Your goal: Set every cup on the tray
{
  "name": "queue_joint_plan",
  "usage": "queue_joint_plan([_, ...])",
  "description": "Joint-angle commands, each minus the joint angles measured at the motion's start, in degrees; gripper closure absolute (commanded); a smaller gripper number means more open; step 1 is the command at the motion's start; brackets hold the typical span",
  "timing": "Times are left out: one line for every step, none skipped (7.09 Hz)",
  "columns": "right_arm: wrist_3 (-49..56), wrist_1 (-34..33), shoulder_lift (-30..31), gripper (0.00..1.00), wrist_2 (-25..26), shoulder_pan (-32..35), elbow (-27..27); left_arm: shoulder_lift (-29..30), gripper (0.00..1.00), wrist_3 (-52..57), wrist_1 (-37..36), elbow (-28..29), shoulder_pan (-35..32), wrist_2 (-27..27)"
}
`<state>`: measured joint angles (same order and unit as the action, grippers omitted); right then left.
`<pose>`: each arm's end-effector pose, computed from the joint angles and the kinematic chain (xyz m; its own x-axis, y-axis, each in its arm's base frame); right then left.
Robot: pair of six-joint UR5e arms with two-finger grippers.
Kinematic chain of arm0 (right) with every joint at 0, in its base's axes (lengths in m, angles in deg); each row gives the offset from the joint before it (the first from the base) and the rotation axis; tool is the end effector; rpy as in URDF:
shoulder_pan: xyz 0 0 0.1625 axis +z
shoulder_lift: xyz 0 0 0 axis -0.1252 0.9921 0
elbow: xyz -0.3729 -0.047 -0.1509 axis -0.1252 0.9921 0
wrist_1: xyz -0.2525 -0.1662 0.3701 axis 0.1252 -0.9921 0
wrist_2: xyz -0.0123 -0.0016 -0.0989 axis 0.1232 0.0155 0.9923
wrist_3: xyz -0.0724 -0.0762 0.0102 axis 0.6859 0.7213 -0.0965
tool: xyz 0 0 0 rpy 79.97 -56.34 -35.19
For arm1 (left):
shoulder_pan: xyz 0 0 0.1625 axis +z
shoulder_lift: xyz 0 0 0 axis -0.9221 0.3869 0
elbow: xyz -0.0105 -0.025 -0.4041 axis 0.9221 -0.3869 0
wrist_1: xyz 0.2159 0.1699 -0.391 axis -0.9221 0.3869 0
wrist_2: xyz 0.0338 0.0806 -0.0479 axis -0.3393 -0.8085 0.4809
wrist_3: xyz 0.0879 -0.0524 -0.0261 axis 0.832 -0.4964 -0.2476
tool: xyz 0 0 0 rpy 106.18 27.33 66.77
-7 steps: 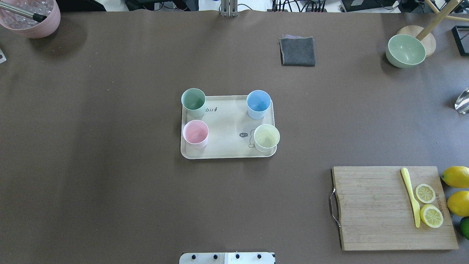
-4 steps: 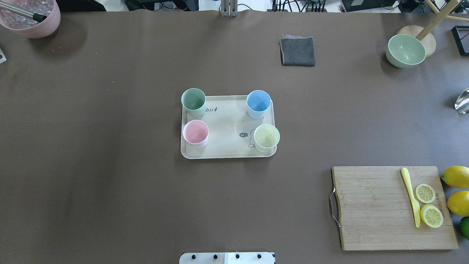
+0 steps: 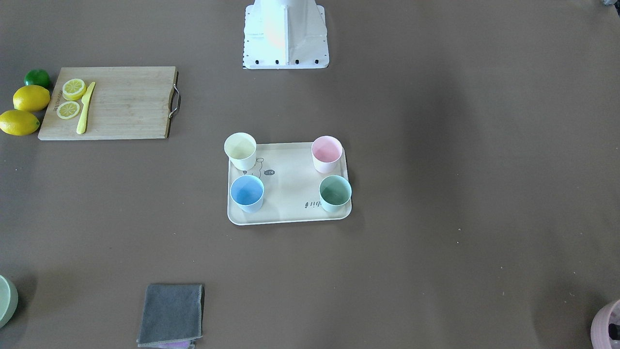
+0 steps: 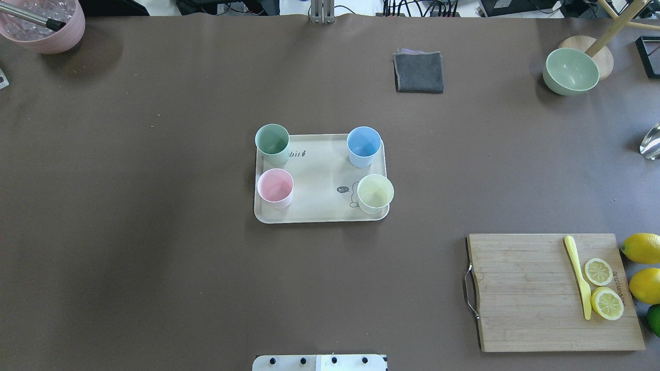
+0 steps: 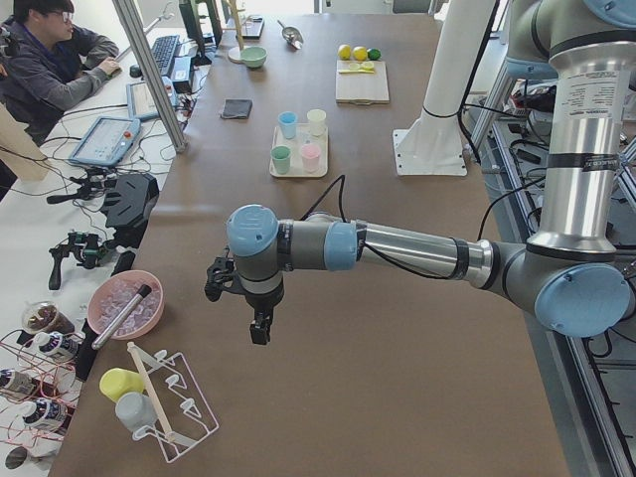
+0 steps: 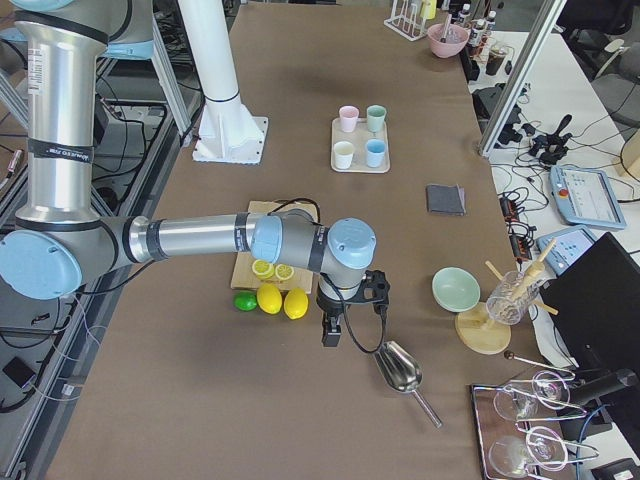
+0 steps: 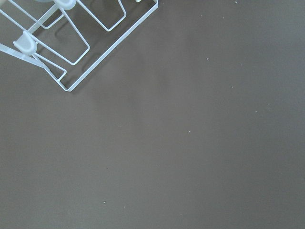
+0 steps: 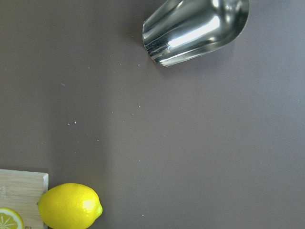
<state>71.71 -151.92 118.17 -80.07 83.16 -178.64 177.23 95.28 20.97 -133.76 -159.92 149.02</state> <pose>0.0670 -0.4976 0.6051 0.7422 -0.0786 0.6656 0.1310 0.9910 -0.0291 -0.0880 -0.5574 0.5688 0.7359 0.0914 -0.6709 -0.0400 0.9950 0.0917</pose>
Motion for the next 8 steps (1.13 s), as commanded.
queue_joint_plan([0.0, 0.0, -0.14, 0.0, 0.0, 0.0, 0.0, -0.02, 0.02, -0.07, 0.03, 0.01, 0.05, -0.08])
queue_joint_plan([0.0, 0.09, -0.23, 0.0, 0.0, 0.0, 0.0, -0.1, 0.02, -0.07, 0.03, 0.01, 0.05, 0.01])
queue_joint_plan([0.0, 1.13, -0.23, 0.0, -0.09, 0.0, 0.08, -0.02, 0.02, -0.07, 0.03, 0.09, 0.05, -0.08])
queue_joint_plan([0.0, 2.97, 0.29, 0.0, -0.18, 0.0, 0.35, -0.02, 0.02, -0.07, 0.03, 0.09, 0.05, 0.01])
queue_joint_plan([0.0, 3.08, 0.3, 0.0, -0.27, 0.0, 0.35, -0.02, 0.02, -0.07, 0.03, 0.01, -0.04, 0.01])
queue_joint_plan([0.0, 3.08, 0.3, 0.0, -0.27, 0.0, 0.35, -0.02, 0.02, -0.07, 0.11, 0.01, 0.05, 0.01])
queue_joint_plan([0.0, 3.08, 0.47, 0.0, -0.27, 0.0, 0.26, -0.1, 0.02, -0.07, 0.03, 0.09, -0.04, 0.01])
queue_joint_plan([0.09, 3.08, 0.47, 0.0, -0.27, 0.0, 0.26, -0.1, 0.02, -0.07, 0.03, 0.01, -0.04, 0.01])
